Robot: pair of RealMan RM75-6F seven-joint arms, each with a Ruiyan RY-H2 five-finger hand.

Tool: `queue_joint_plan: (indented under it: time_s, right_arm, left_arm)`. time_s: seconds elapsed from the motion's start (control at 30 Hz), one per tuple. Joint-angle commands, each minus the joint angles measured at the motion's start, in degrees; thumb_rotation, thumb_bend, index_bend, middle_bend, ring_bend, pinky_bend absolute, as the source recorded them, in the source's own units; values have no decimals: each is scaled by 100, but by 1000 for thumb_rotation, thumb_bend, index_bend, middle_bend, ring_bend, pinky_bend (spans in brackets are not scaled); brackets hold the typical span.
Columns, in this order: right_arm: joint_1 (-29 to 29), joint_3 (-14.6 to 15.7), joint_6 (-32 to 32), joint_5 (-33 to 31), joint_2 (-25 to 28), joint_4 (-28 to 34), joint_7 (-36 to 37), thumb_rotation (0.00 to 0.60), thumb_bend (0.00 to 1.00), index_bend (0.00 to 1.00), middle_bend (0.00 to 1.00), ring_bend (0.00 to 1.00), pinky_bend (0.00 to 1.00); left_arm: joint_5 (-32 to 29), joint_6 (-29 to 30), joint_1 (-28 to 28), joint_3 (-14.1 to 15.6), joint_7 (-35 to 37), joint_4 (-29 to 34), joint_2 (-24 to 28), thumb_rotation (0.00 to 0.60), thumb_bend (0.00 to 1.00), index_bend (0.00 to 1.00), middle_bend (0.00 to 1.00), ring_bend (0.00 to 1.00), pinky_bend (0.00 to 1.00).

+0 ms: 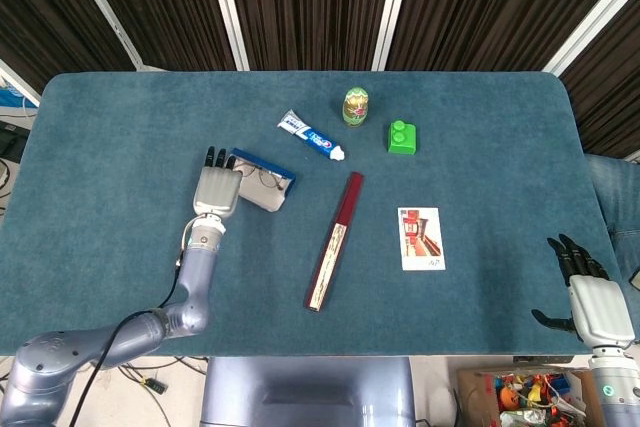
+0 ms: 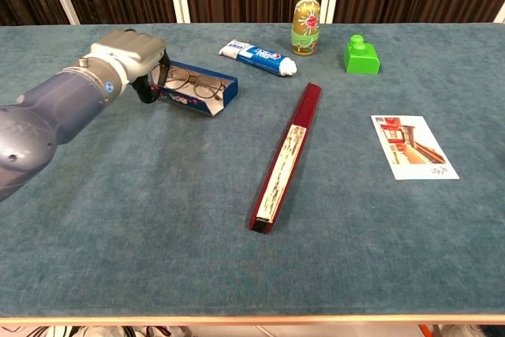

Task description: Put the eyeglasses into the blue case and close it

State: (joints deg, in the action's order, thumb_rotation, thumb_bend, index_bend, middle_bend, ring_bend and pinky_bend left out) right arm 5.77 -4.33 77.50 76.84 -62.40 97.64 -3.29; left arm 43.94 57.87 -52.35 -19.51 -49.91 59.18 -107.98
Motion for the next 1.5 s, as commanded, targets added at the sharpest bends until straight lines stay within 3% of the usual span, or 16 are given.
queue_joint_plan:
  time_s: [0.03,0.5,0.77,1.13,1.5]
  right_arm:
    - [5,1,-10,0,3,3,-2,600,66,75,0,90,180]
    - [9,3,-22,-17,2,16,-21,600,69,79,0,90,180]
    - [11,2,-32,-29,-1,15,-17,600,70,79,0,90,180]
    - [10,-6,-33,-63,1,36,-36,600,71,79,0,90,179]
    - [8,-12,-38,-96,5,53,-45,600,71,80,0,90,180]
  left_arm:
    - [-19,151,215,184,-86,413,243,600,463,573,194,45,41]
    - [-133,553,401,395,-371,1391,601,600,463,569,185,41,37]
    - [-376,735,256,210,-600,1718,617,600,462,569,182,41,37]
    - [-1049,544,-192,-167,-909,1468,506,600,463,569,179,32,33]
    - [-1247,379,-493,-230,-846,887,273,600,462,569,179,32,33]
